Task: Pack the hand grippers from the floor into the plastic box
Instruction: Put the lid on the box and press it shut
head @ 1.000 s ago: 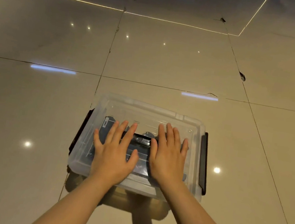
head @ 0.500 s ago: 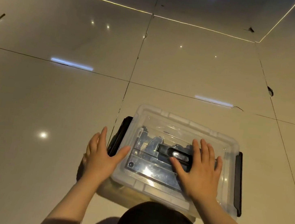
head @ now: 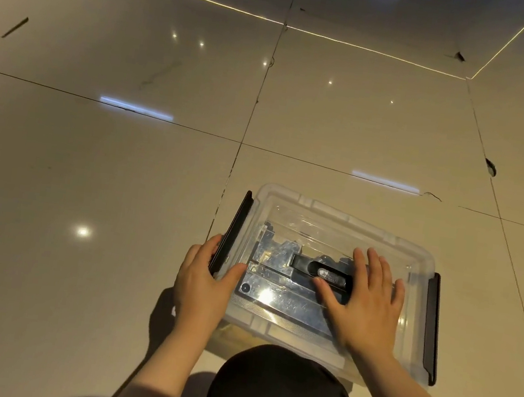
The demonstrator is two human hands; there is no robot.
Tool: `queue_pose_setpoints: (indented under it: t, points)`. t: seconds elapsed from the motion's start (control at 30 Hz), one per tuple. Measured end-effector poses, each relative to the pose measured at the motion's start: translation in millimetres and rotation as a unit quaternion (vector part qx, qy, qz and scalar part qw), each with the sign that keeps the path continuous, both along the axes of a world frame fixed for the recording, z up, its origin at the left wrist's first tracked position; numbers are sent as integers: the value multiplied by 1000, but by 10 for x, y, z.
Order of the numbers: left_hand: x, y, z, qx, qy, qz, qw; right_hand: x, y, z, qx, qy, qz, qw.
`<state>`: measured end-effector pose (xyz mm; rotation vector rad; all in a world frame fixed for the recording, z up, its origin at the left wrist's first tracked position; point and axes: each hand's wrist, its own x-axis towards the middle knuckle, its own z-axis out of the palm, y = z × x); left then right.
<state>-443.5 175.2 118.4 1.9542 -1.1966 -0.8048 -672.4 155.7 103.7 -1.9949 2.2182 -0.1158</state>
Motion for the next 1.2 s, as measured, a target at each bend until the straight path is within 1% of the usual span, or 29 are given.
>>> queue_pose_setpoints:
  t: [0.1, 0.23, 0.33, 0.43, 0.5, 0.57, 0.6, 0.63, 0.77, 0.97, 1.13, 1.2]
  points:
    - [-30, -12, -16, -6, -18, 15, 1000, -1, 1, 1, -2, 2, -1, 1000]
    - [-111, 4, -36, -32, -97, 1, 995, 3, 6, 18, -1, -3, 0, 1000]
    - [-106, 35, -68, -33, -124, 0, 992, 8, 9, 21, -3, -7, 2, 1000]
    - [-96, -21, -76, -23, -168, -49, 984, 3, 10, 28, -5, -13, 2, 1000]
    - [-137, -133, -88, -15, -230, -119, 966, -1, 7, 24, -7, -12, 4, 1000]
    - [-188, -211, -111, -20, -324, -196, 926, -5, 3, 13, -8, -12, 5, 1000]
    - [-202, -230, -133, -21, -355, -220, 909, -8, 1, 10, -8, -14, 5, 1000]
    - [-204, -235, -165, -22, -370, -232, 899, -9, 0, 7, -7, -15, 5, 1000]
    - [-168, -245, -219, -25, -384, -236, 892, 5, -4, 27, 1, -13, 3, 1000]
    - [-151, -317, -216, -16, -382, -248, 890, 3, -35, 70, 7, -22, 13, 1000]
    - [-78, -507, -207, -28, -371, -269, 888, 11, -50, 46, -31, -52, 80, 995]
    - [-66, -557, -219, -38, -364, -263, 893, 21, -92, 77, -52, -65, 88, 993]
